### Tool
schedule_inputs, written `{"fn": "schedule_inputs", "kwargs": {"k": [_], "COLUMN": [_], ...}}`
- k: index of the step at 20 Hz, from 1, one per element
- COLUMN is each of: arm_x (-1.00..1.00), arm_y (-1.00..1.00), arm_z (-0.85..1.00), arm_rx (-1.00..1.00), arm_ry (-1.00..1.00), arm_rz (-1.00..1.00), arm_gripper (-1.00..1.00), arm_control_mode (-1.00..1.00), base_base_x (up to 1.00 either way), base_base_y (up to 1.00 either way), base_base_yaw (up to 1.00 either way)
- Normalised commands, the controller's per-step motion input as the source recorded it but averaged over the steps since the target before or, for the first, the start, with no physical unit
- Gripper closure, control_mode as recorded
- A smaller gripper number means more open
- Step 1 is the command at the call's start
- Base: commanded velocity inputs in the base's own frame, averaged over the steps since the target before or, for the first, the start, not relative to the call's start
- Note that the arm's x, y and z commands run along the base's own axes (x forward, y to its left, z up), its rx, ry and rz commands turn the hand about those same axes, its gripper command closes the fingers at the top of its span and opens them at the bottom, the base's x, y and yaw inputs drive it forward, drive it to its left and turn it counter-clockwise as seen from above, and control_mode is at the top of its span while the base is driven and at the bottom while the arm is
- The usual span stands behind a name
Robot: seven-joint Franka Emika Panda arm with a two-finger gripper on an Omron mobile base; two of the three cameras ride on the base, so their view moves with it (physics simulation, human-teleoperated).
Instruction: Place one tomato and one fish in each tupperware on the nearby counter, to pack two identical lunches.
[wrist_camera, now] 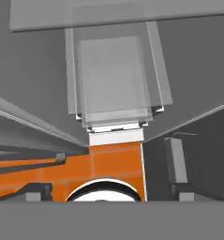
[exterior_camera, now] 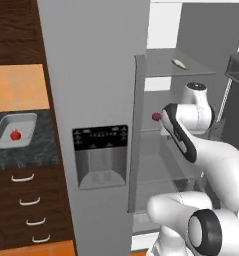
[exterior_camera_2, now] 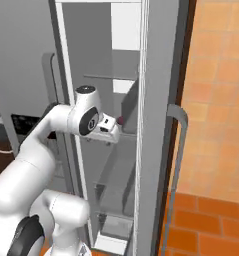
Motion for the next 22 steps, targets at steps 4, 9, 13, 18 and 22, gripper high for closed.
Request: {"fn": "schedule_inputs", "kwargs": {"k": [4,9,13,18,22], "arm_x": [0.00,0.00,0.00,0.00,0.44], "arm_y": [0.00,0.00,0.00,0.00,0.01], "arm_z": [0.00,0.00,0.00,0.00,0.09], "arm_rx": [0.00,0.00,0.00,0.00,0.03], "arm_ry": [0.00,0.00,0.00,0.00,-0.06], "arm_rz": [0.00,0.00,0.00,0.00,0.05], "arm_gripper": [-1.00,-1.00,-1.00,-1.00,-1.00], "arm_control_mode": [1.00,1.00,1.00,1.00,-1.00], "base_base_x": [-0.18,0.43,0.69,0.89,0.25], "base_base_y": [-0.86,0.36,0.09,0.00,0.00], "base_base_yaw": [0.02,0.00,0.00,0.00,0.00]}}
